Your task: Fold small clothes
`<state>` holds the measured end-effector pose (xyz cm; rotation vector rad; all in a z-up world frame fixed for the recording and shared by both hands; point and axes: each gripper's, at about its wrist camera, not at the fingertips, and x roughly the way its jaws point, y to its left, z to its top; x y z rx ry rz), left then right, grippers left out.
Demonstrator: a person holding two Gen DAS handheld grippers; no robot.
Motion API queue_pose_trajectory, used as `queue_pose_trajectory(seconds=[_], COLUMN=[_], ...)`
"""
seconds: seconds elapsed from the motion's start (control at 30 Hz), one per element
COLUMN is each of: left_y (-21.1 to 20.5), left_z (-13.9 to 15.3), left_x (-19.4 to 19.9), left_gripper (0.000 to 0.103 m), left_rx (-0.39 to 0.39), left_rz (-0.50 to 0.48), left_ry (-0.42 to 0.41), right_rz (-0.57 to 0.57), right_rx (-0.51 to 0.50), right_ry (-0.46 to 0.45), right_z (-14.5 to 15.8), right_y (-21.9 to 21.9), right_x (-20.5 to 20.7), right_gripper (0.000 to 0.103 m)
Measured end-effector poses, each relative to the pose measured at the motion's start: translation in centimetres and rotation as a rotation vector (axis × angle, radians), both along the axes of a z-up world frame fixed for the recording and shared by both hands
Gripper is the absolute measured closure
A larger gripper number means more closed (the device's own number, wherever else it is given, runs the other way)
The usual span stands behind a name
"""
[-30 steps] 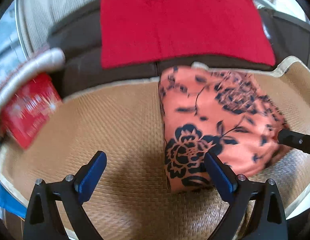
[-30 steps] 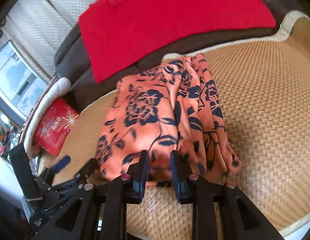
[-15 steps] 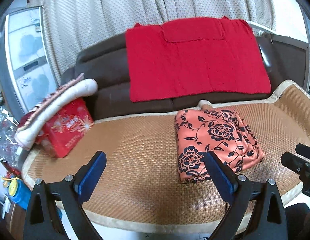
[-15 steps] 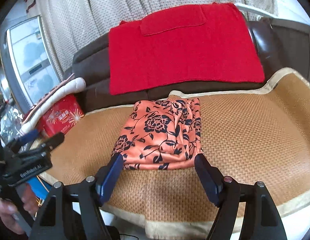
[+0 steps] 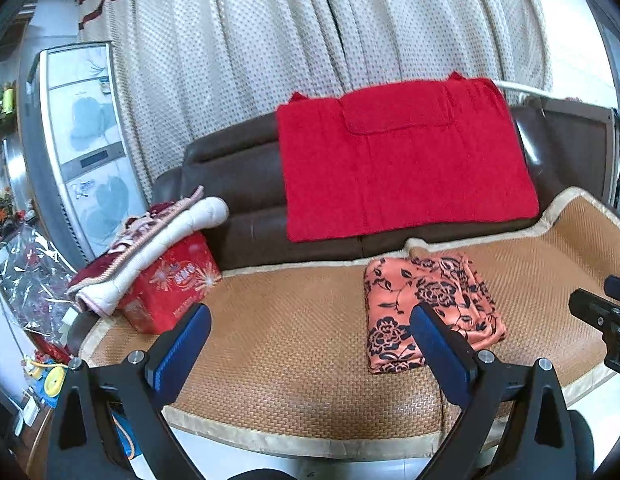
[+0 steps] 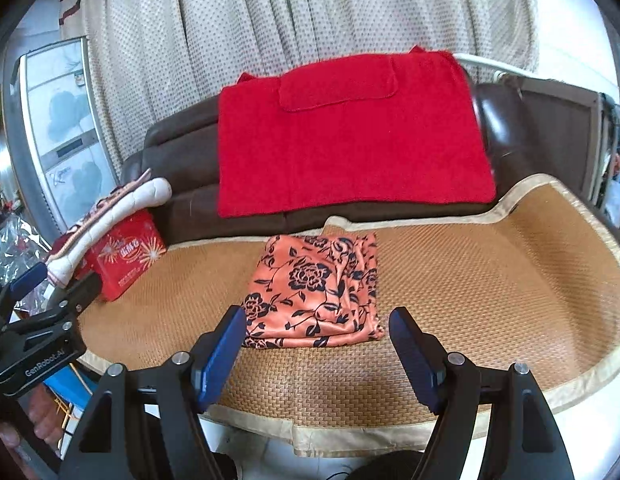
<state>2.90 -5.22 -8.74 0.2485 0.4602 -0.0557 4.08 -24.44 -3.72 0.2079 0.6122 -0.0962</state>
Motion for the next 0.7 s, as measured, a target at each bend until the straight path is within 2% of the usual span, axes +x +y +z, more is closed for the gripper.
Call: queue_pose_trajectory(seconds=[0.3,0.7], left_y=[1.2,2.4], left_z=[3.1,6.4], left_x=[-2.8,-5.4], left_gripper=[0.003,0.003], left_rx=[-0.030,-0.058], left_rz=[0.019,0.013], left_ry=[-0.038,-0.078], right_rz=[0.010,0.035], right_rx=[-0.046,-0.096], right_ry=[-0.028,-0.083], right_z=[3.4,6.2], right_y=[1.7,3.1], right_x=[-2.7,-4.2], right_gripper=[0.026,0.026])
